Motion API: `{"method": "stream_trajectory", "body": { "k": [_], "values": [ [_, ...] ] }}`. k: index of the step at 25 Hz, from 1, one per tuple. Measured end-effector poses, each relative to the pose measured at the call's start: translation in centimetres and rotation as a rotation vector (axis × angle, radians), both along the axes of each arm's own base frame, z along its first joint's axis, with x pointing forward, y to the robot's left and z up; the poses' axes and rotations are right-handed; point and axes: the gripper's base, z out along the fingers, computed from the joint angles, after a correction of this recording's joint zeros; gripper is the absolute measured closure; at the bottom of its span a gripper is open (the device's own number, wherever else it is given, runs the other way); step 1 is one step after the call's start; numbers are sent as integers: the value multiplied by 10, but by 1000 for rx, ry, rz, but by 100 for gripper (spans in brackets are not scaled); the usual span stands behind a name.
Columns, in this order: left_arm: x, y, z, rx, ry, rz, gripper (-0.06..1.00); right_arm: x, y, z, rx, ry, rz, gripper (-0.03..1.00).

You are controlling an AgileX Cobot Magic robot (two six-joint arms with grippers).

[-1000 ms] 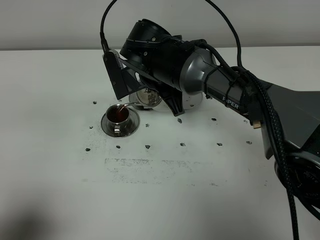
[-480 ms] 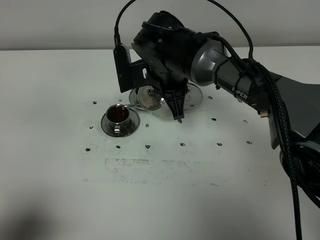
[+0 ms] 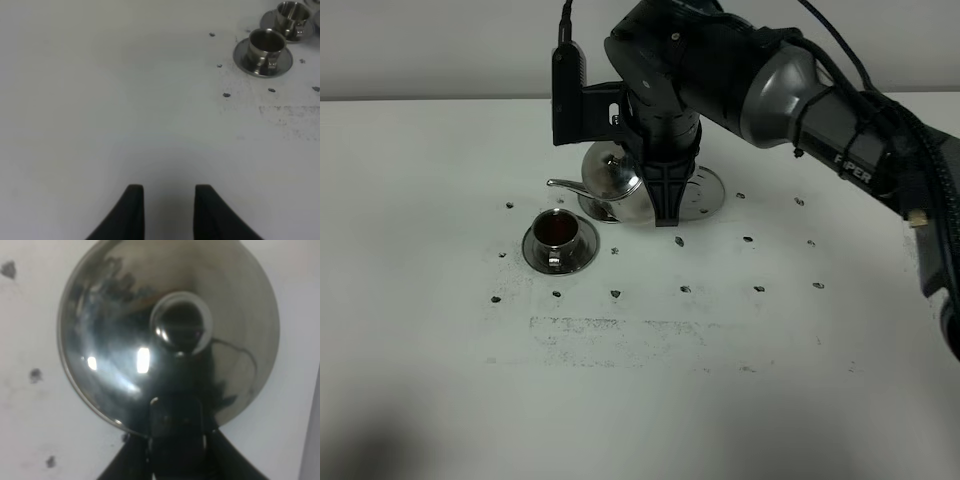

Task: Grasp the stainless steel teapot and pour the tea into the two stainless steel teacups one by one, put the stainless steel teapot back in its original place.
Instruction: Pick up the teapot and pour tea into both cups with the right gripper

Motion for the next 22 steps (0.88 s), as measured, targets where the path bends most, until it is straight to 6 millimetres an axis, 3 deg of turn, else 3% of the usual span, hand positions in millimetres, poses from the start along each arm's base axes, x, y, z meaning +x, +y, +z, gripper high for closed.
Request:
{"method": "stream_trajectory", "body": {
  "k": [7, 13, 22],
  "values": [
    [0, 0, 0, 0, 0, 0, 70, -34, -16, -2, 206, 85, -158, 74],
    [0, 0, 0, 0, 0, 0, 70, -54, -24, -32, 346, 172, -349, 74],
    [0, 0, 0, 0, 0, 0, 70, -71, -33, -78, 454, 158, -417, 74]
  ]
}}
